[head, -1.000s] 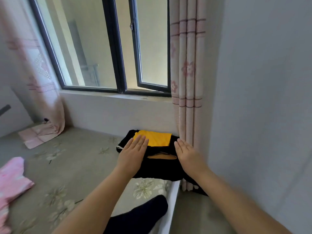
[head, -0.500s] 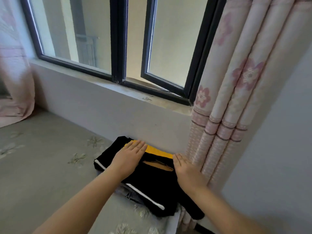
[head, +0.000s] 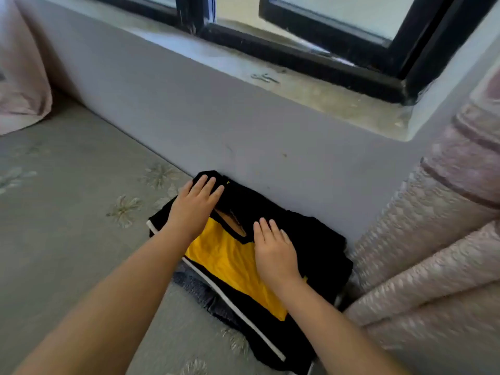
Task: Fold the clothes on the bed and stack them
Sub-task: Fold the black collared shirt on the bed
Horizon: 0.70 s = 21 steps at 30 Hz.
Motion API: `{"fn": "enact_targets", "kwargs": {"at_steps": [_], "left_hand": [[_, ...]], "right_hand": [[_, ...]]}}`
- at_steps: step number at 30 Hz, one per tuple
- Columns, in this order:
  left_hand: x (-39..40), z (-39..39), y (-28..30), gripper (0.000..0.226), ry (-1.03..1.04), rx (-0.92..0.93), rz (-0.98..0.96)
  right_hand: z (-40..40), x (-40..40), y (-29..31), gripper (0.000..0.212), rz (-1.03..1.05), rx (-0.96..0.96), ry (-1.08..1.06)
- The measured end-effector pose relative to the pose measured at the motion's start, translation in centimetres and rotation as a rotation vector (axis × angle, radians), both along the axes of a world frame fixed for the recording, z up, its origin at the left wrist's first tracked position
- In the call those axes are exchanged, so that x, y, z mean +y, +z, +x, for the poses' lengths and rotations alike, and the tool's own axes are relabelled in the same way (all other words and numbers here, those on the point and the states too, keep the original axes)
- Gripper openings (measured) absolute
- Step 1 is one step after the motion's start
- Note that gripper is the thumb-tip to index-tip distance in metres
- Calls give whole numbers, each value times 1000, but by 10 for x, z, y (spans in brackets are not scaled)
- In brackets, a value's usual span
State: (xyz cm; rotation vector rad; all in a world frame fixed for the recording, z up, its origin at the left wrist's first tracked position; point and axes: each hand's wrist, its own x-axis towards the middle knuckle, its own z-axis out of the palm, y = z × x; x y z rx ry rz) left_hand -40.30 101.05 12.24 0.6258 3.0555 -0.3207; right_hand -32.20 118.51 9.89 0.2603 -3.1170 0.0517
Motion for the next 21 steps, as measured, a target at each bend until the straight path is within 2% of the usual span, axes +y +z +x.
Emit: {"fn": "enact_targets", "kwargs": {"at_steps": [2, 3, 6, 10, 12, 17, 21], "left_hand": [[-7, 16, -40, 68, 43, -176, -60], [-8, 23, -54, 68, 39, -243, -59], [-1, 39, -88, 62, 51, -368, 8], [19, 42, -112, 59, 62, -269, 159], [22, 41, -122, 58, 119, -270, 200], [24, 51, -149, 61, 256, -442, 163], [25, 51, -142, 60, 260, -494, 246]], "right_hand": [[4, -2, -41, 61, 4, -279, 10], [5, 1, -53, 63, 13, -298, 6], [1, 19, -76, 64, 32, -292, 98], [-9, 33, -78, 54, -34, -99, 224], [-20, 37, -83, 52, -25, -134, 224], [-26, 40, -112, 59, 137, -309, 210], [-23, 38, -109, 59, 186, -320, 209]]}}
